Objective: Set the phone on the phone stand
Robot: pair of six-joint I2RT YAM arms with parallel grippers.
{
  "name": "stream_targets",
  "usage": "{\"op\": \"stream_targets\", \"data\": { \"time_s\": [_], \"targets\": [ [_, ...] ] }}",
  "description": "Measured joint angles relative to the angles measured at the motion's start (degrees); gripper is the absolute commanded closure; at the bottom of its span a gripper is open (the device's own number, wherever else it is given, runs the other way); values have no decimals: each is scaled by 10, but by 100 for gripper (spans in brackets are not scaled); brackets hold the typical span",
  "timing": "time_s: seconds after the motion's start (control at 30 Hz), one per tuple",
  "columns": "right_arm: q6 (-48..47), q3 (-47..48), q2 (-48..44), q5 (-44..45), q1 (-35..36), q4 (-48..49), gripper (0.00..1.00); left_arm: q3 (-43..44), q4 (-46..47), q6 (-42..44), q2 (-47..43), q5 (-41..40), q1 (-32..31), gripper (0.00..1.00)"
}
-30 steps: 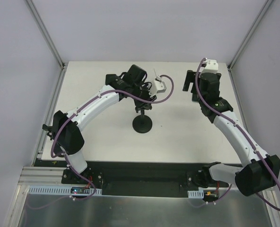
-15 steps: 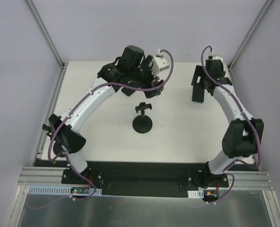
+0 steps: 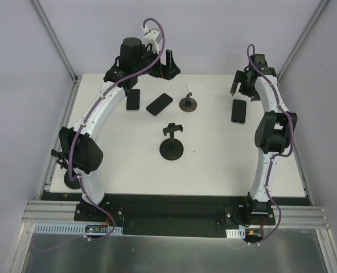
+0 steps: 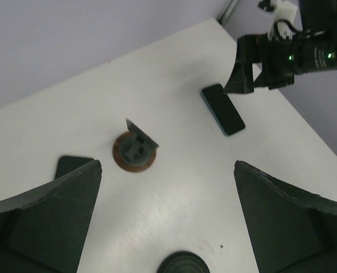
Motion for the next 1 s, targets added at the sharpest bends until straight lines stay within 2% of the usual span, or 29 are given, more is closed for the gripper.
{"op": "stream_targets", "data": {
  "time_s": [0.13, 0.4, 1.0],
  "targets": [
    [-16, 7, 12, 9, 3, -28, 4, -58, 0, -52, 15, 44, 17, 1],
    [-25, 29, 65, 14, 3, -44, 4, -64, 35, -101, 22, 117, 34, 1],
    [-51, 55, 131, 28, 3, -60, 1, -89, 46, -110, 22, 125, 34, 1]
  ]
}}
